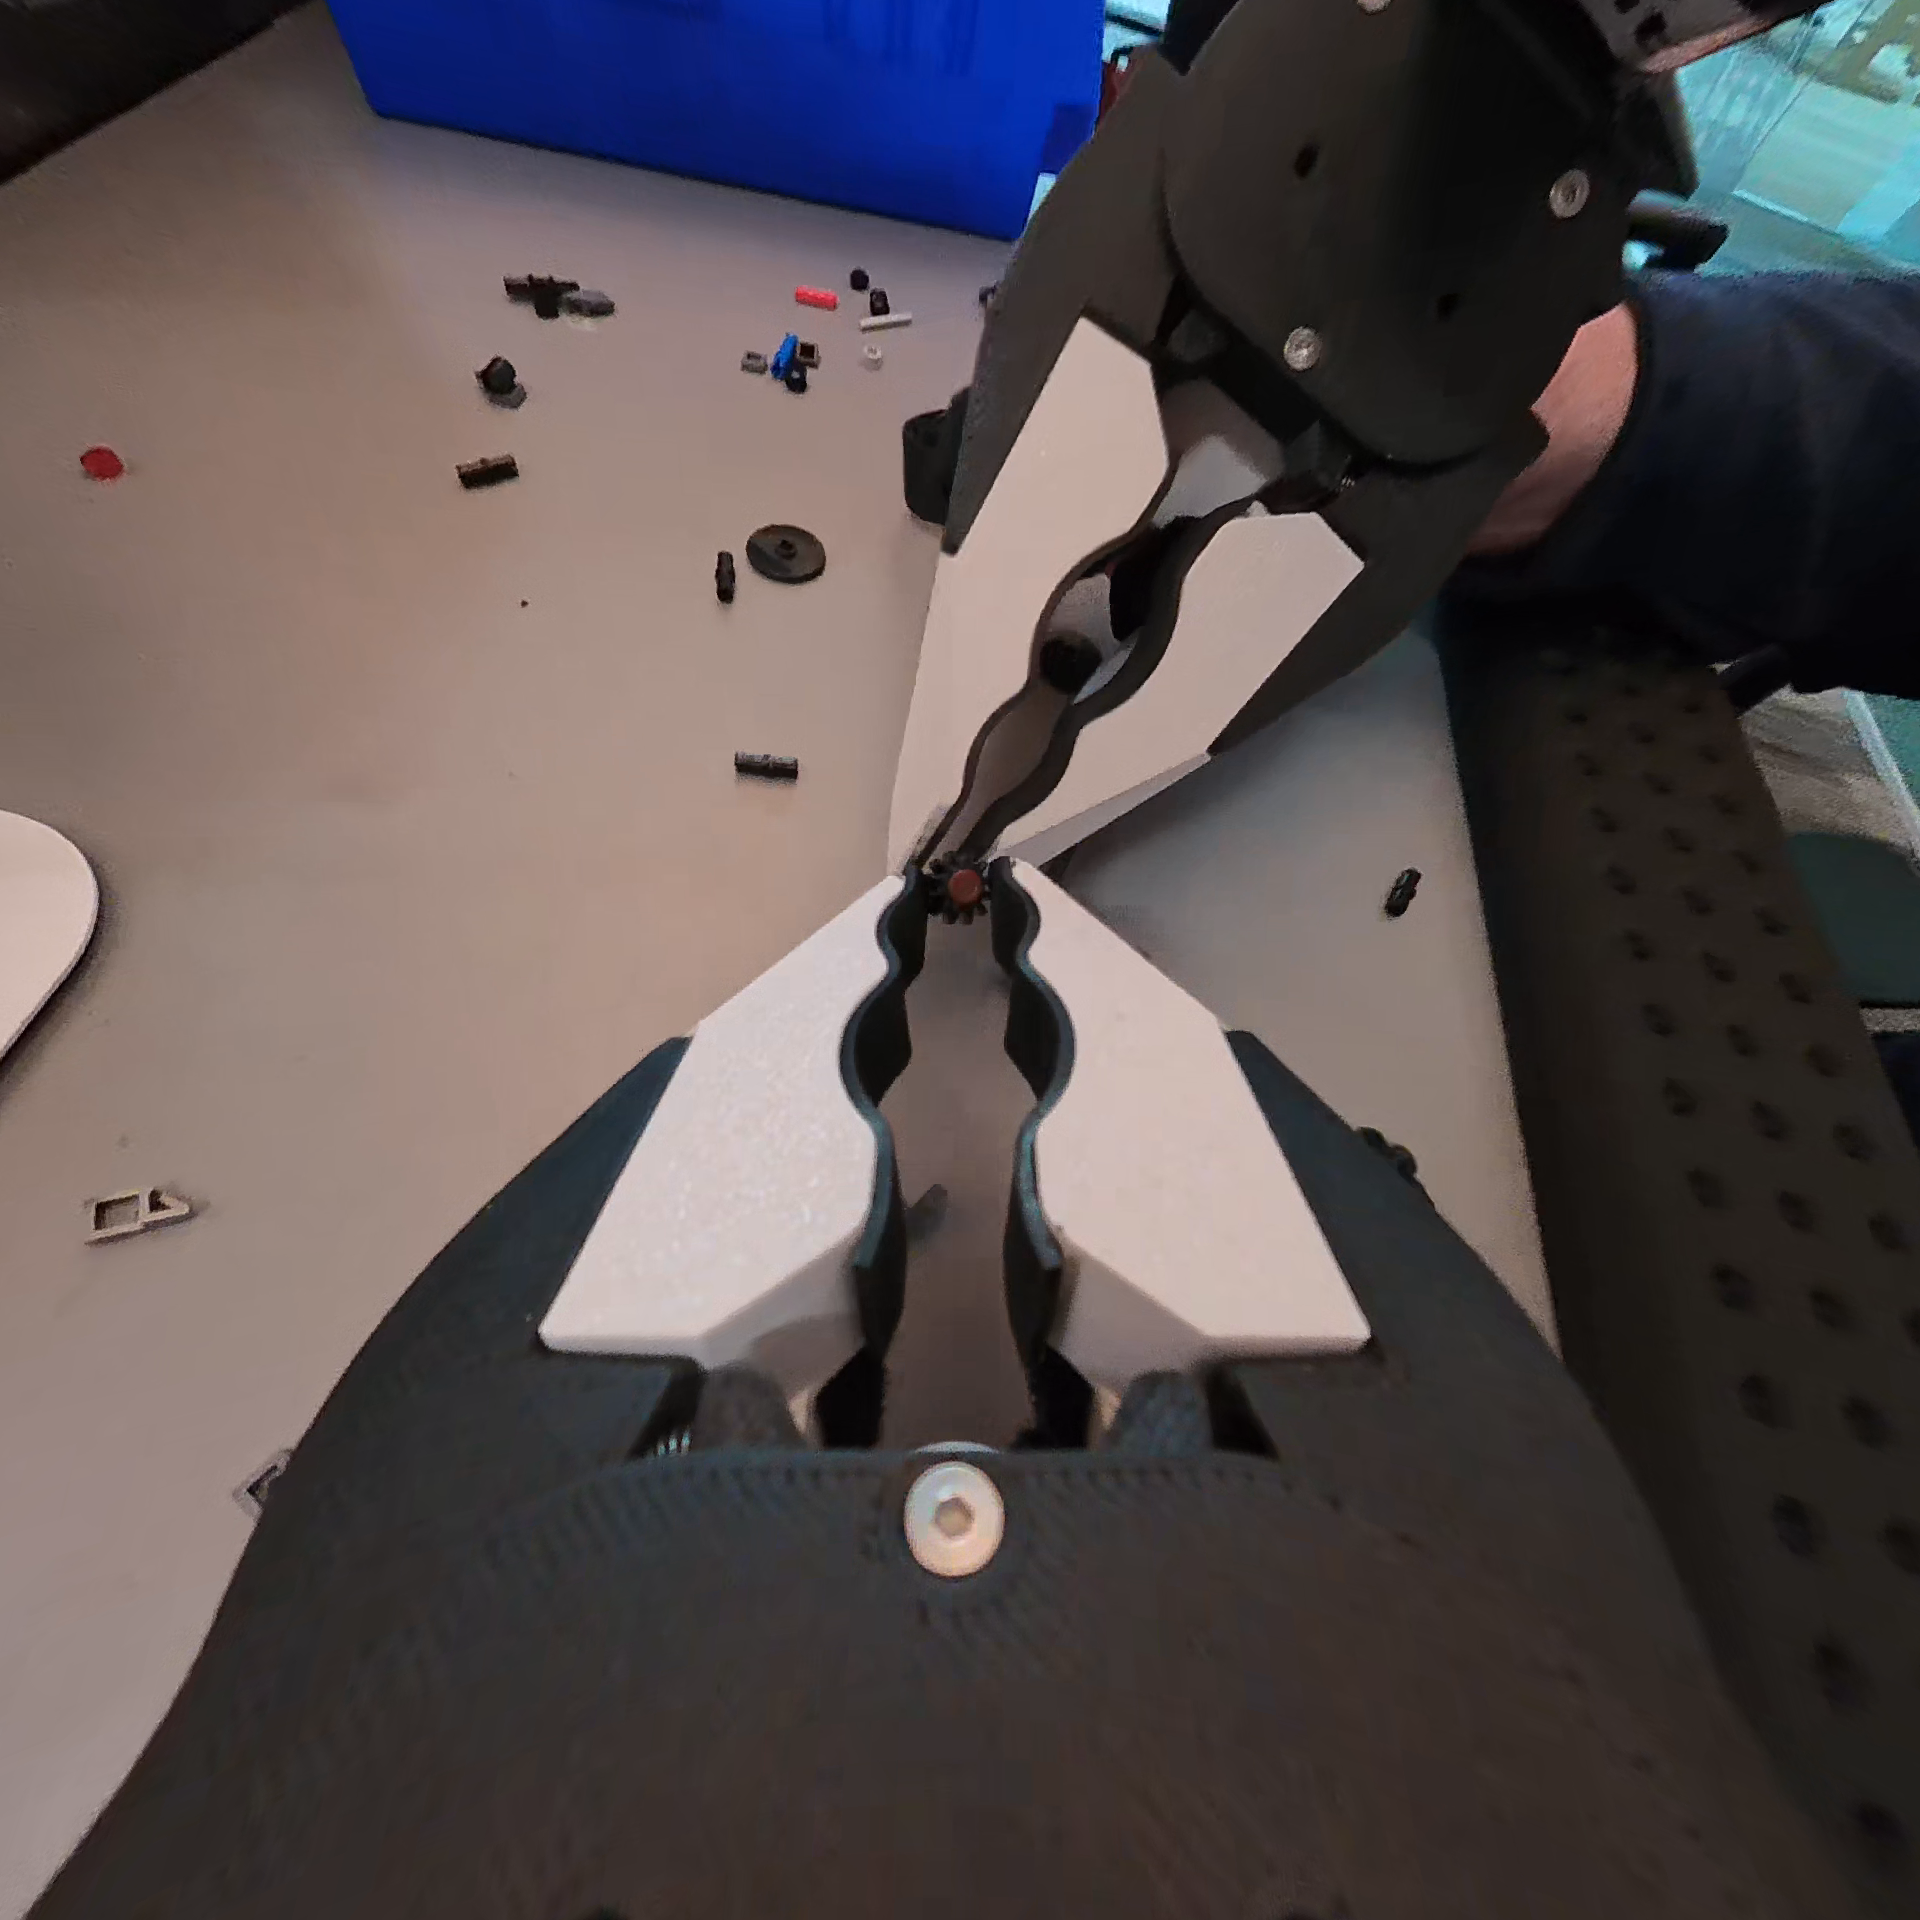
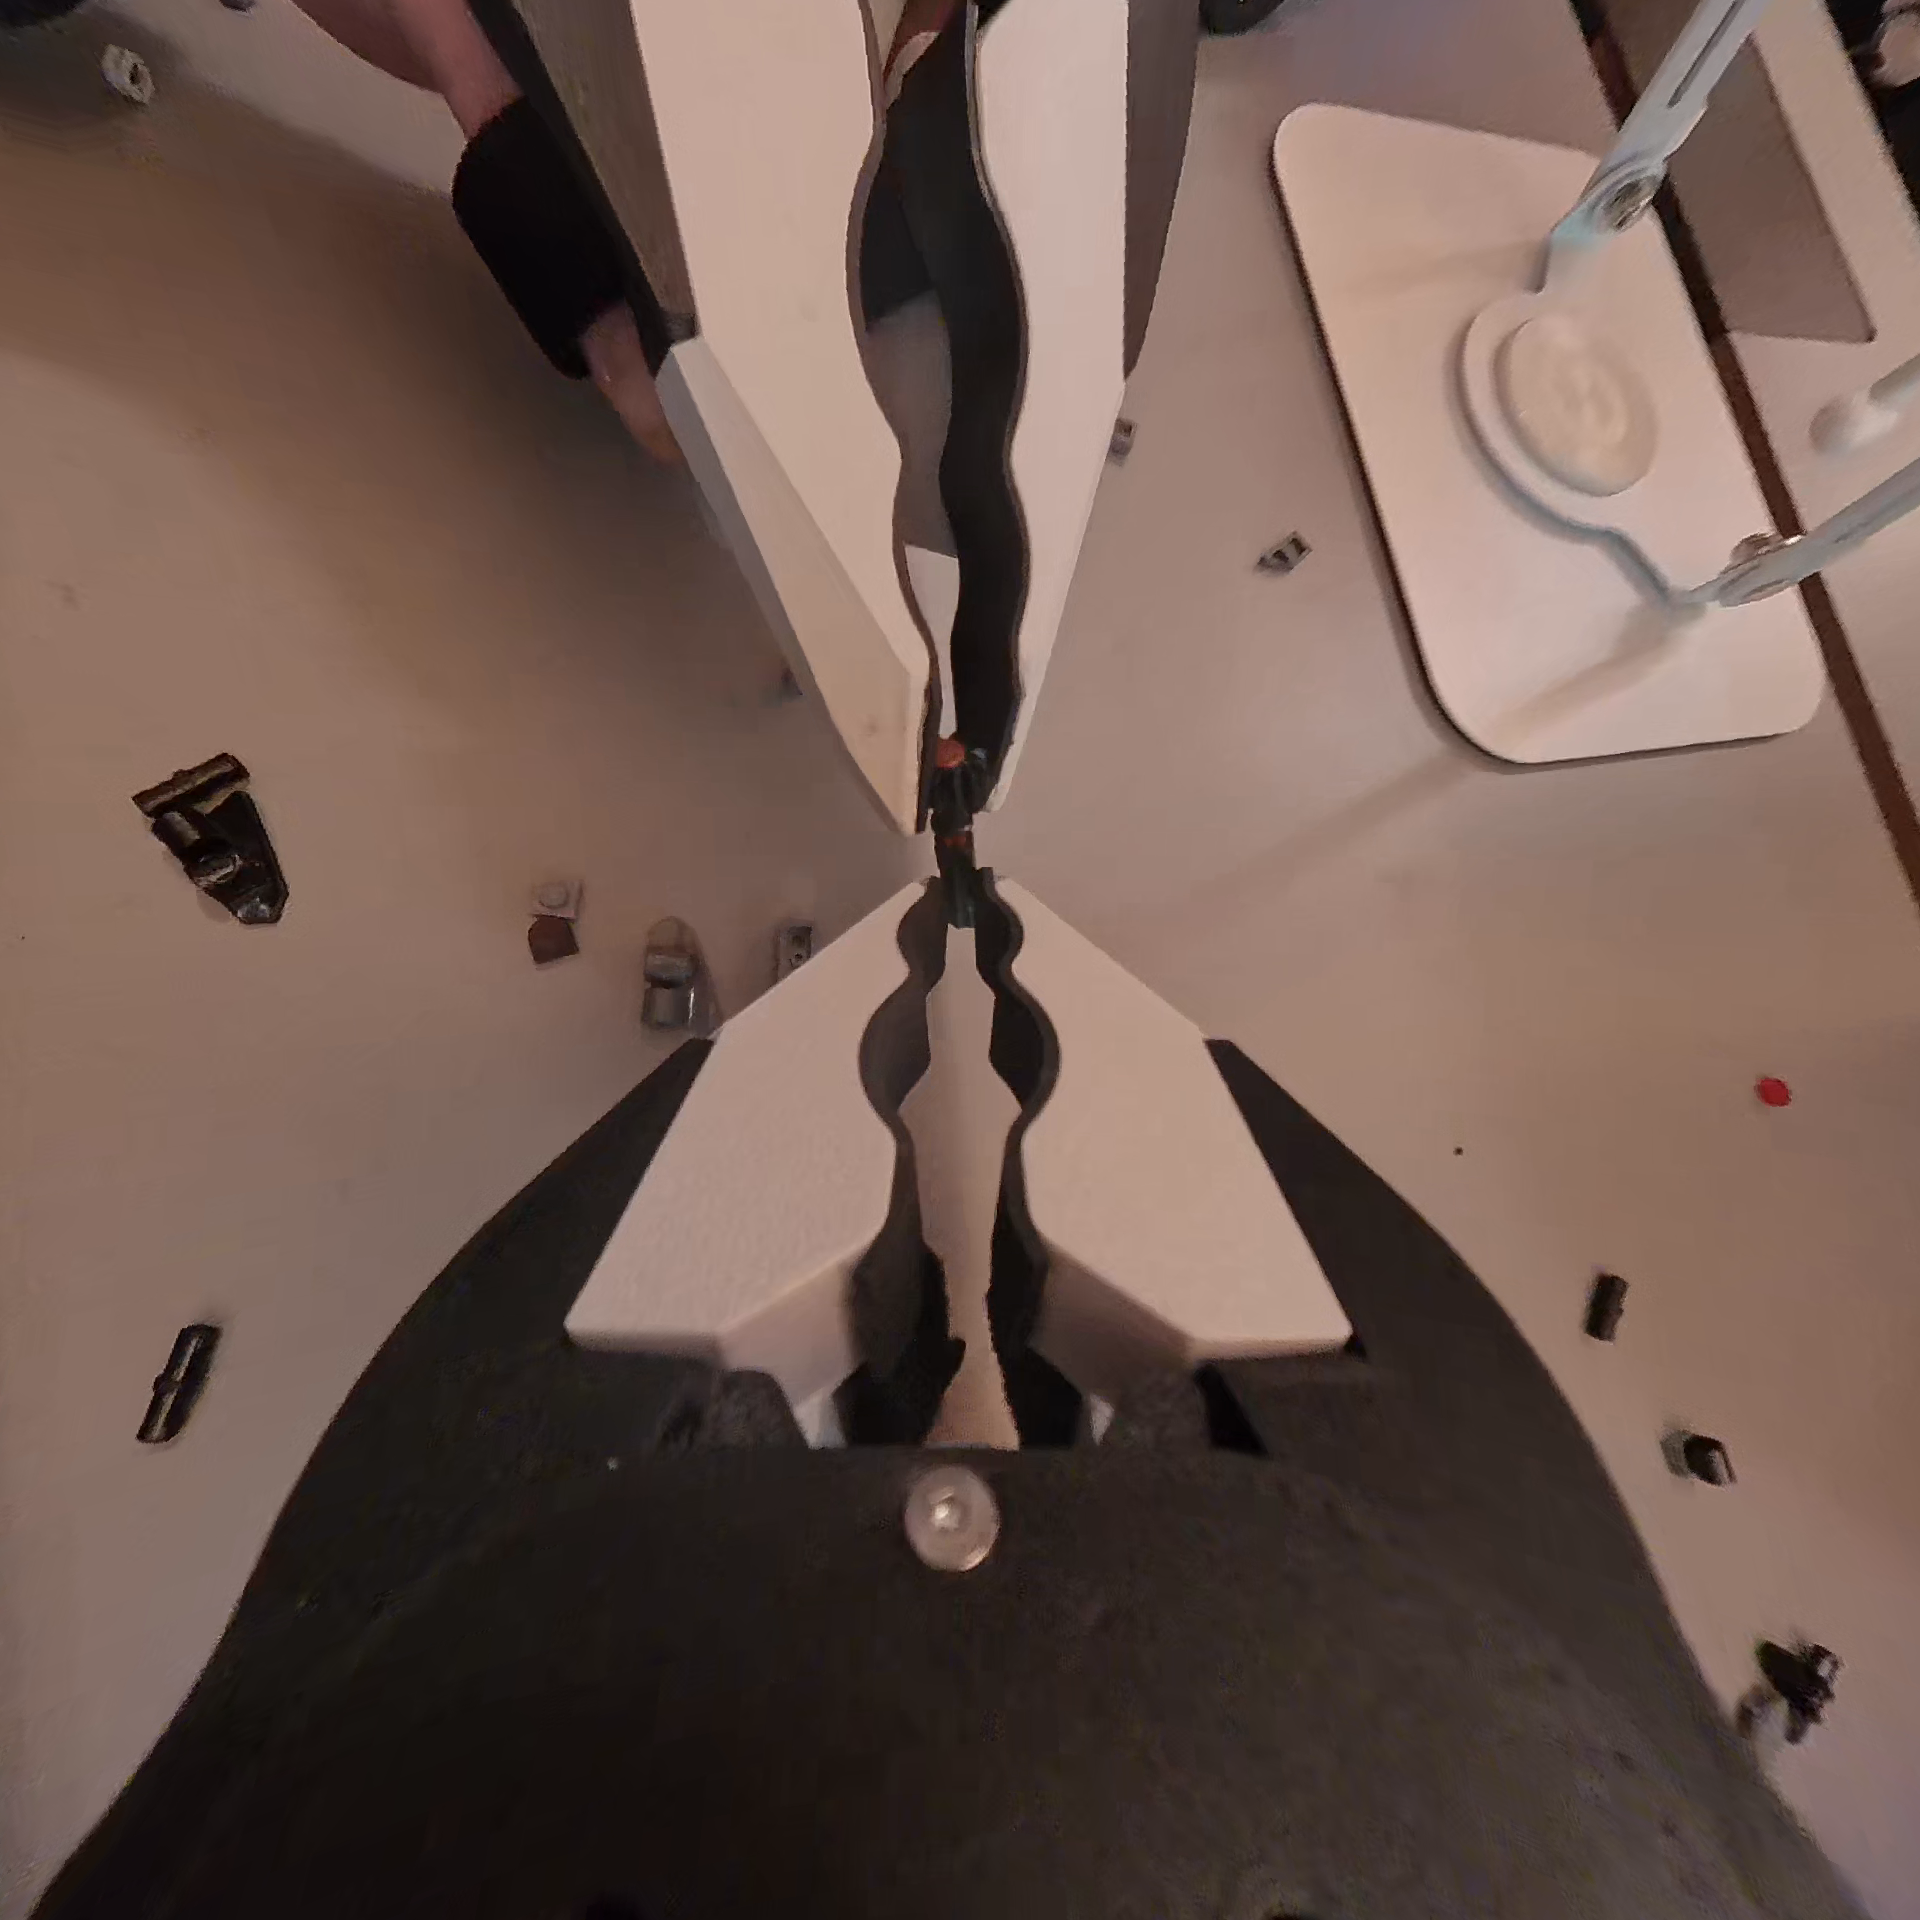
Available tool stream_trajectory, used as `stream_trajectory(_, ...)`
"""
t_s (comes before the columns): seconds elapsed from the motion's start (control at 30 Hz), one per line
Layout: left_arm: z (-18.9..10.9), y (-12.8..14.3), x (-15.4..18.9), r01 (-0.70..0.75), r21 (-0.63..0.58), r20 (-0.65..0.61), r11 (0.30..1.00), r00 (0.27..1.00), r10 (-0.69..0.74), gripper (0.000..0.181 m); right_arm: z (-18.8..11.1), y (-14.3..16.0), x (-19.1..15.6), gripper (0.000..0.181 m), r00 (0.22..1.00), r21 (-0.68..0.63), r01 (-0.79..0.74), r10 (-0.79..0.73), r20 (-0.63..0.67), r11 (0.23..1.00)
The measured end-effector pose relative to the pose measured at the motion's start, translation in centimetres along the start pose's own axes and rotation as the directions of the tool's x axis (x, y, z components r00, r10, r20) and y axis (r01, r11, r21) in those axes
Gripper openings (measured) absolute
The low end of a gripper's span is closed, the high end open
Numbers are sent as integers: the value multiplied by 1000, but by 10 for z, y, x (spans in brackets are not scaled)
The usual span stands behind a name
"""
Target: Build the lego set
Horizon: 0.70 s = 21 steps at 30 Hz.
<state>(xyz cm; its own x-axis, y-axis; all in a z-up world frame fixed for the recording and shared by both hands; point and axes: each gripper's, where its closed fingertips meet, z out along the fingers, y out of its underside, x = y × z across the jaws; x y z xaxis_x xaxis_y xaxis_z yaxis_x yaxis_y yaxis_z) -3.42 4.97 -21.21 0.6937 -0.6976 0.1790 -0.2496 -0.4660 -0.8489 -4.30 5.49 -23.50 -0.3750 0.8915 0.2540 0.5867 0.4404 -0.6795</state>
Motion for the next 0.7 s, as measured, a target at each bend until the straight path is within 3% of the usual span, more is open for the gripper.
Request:
stream_trajectory(0.27, 12, 8, -4, 14, -64, -17, 998, 1000, -15, 11, 10, 10, -5, 2, 992, -42, -88, 92, 86, 995)
stream_trajectory(0.53, 15, 5, -6, 36, -47, -32, 998, 999, -38, 11, 11, 10, -5, 0, 981, -42, -144, 148, 125, 989)
stream_trajectory(0.7, 15, 6, -4, 29, -49, -38, 998, 999, -30, 11, -3, 3, 5, 0, 979, 15, -173, 170, 116, 985)
